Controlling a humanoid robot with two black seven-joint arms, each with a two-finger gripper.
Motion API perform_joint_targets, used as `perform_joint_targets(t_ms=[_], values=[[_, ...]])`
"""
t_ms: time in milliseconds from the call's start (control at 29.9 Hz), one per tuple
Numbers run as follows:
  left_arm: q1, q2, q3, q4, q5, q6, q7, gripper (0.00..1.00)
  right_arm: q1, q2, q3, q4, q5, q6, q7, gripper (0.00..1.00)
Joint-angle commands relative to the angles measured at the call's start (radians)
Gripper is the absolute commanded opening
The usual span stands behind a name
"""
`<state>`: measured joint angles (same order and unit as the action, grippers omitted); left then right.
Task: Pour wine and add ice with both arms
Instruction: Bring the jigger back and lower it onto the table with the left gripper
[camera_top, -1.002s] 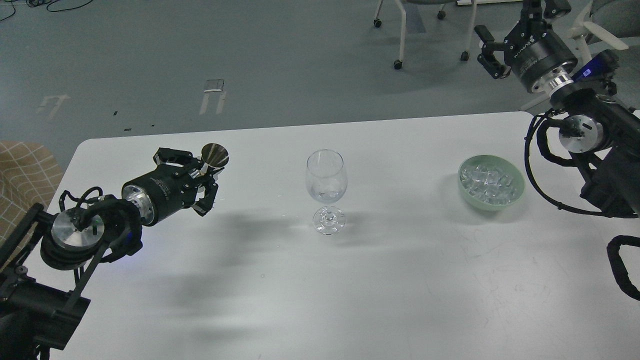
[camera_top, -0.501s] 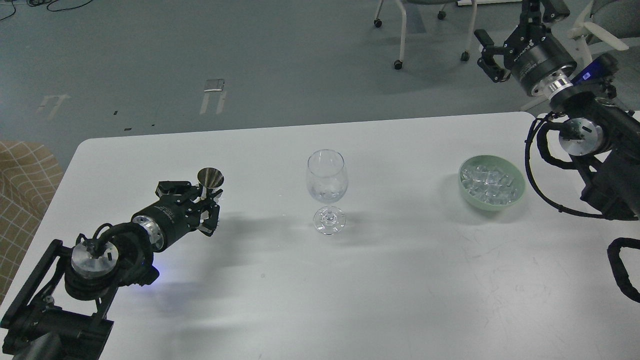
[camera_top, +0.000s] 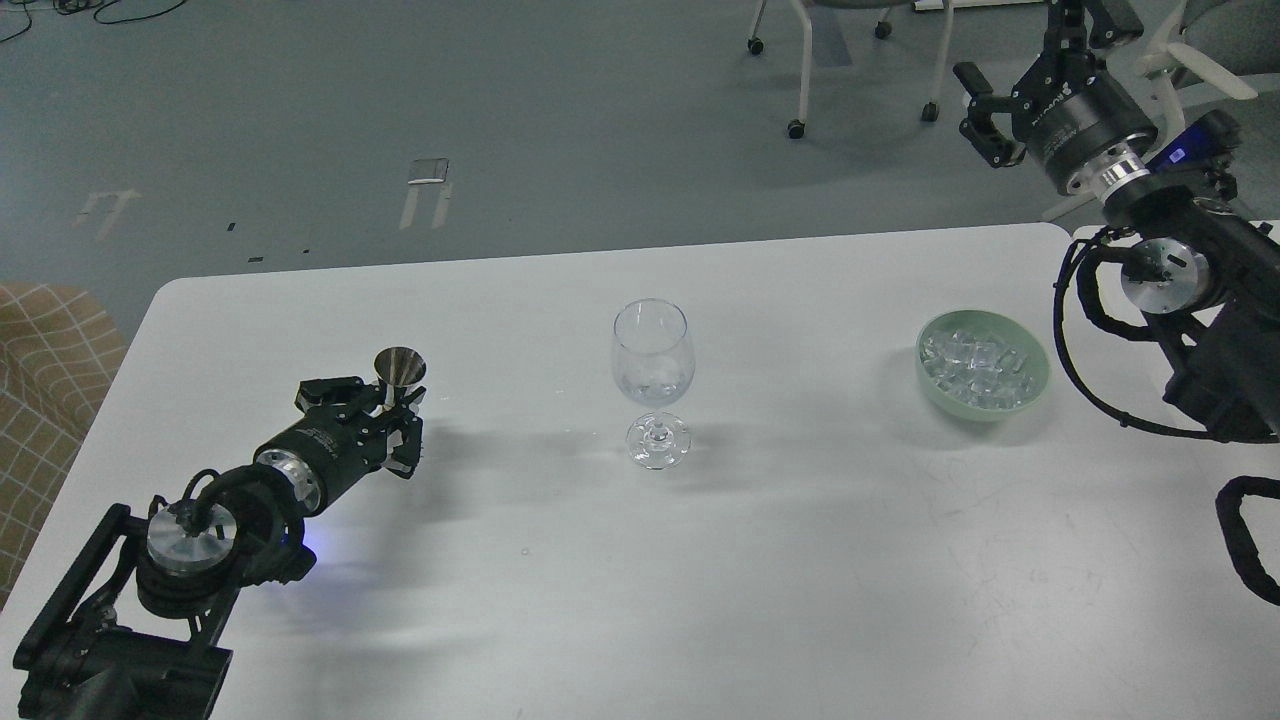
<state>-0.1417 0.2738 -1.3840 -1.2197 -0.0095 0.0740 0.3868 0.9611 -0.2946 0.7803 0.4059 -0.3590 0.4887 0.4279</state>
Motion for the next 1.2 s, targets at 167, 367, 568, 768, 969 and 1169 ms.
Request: perform_joint_targets(t_ms=[167, 367, 568, 768, 969, 1169], values=[[0.002, -0.007, -0.024, 0.008, -0.001, -0.005, -0.005, 0.27, 0.001, 0.002, -0.001, -0.001, -0.001, 0.0, 0.0, 1.0], [0.022, -0.007, -0.026, 0.008, -0.001, -0.01, -0.005, 0.36, -0.002, -0.001, -0.001, -0.001, 0.0, 0.0, 0.0, 1.0], [0.03, -0.007, -0.026, 0.009, 0.0, -0.008, -0.016, 0.38, -0.002, -0.001, -0.001, -0.001, -0.001, 0.0, 0.0, 1.0], [0.031, -0.004, -0.026, 0.009, 0.003, -0.008, -0.016, 0.43, -0.001, -0.001, -0.001, -0.001, 0.0, 0.0, 0.0, 1.0], [0.031, 0.001, -0.026, 0.008, 0.006, -0.008, -0.011, 0.78, -0.001, 0.0, -0.001, 0.001, 0.0, 0.0, 0.0, 1.0], [0.031, 0.002, -0.026, 0.008, 0.011, -0.006, -0.013, 0.96, -0.001, 0.0, -0.001, -0.001, 0.0, 0.0, 0.0, 1.0]])
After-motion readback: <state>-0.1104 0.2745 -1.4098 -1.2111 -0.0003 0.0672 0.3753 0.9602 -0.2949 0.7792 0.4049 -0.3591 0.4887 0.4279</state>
